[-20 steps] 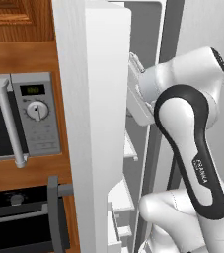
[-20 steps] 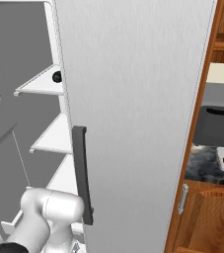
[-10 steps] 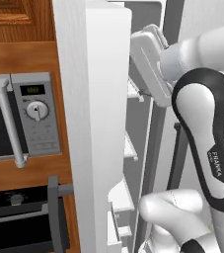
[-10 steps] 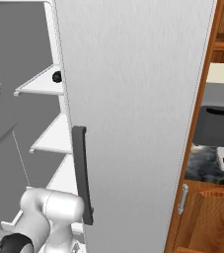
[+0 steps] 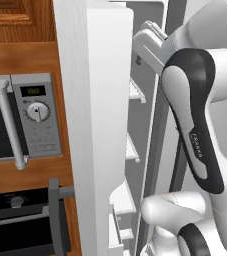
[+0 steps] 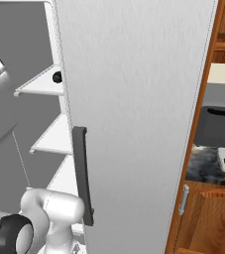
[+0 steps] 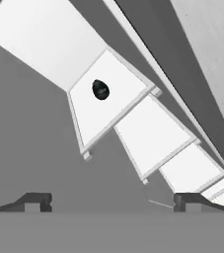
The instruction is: Take the eggplant and sweet potato out of the freezer and place them in the tupperware container on the counter. Then put the tupperware containing the vegetables back in the freezer.
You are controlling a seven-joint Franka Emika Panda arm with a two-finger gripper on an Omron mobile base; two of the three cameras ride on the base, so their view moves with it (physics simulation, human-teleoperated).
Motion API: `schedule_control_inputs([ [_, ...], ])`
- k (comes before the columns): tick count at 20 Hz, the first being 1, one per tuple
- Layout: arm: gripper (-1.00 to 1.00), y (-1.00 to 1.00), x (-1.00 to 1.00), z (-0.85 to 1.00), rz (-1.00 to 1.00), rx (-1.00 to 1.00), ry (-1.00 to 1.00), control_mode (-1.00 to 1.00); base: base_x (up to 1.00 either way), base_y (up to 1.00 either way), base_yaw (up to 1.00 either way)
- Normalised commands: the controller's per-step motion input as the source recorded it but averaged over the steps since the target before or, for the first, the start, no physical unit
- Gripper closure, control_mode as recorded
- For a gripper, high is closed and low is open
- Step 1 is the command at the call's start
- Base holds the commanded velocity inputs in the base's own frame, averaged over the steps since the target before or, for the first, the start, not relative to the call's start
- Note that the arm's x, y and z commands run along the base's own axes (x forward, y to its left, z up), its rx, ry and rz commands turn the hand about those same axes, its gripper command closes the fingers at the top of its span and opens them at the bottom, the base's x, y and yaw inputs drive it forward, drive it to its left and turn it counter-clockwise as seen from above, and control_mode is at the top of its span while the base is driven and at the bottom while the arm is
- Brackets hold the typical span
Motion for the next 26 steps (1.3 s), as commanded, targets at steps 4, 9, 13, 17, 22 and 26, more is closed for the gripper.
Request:
schedule_control_inputs([
  [4,-1.0,-0.26,0.66,-0.69,-0.03,-0.08,-0.11,-1.0,0.0,0.0,0.0],
  [9,-1.0,-0.14,0.92,-0.39,0.0,0.0,-0.01,-1.0,0.0,0.0,0.0],
  [13,-1.0,0.0,0.98,-0.14,0.0,0.0,0.0,-1.0,0.0,0.0,0.0],
  [17,-1.0,0.0,1.0,-0.06,0.0,0.01,0.04,-1.0,0.0,0.0,0.0],
  [22,-1.0,0.06,0.83,-0.1,0.0,0.01,0.14,-1.0,0.0,0.0,0.0],
  [26,-1.0,0.21,0.65,-0.14,0.0,0.0,0.12,-1.0,0.0,0.0,0.0],
])
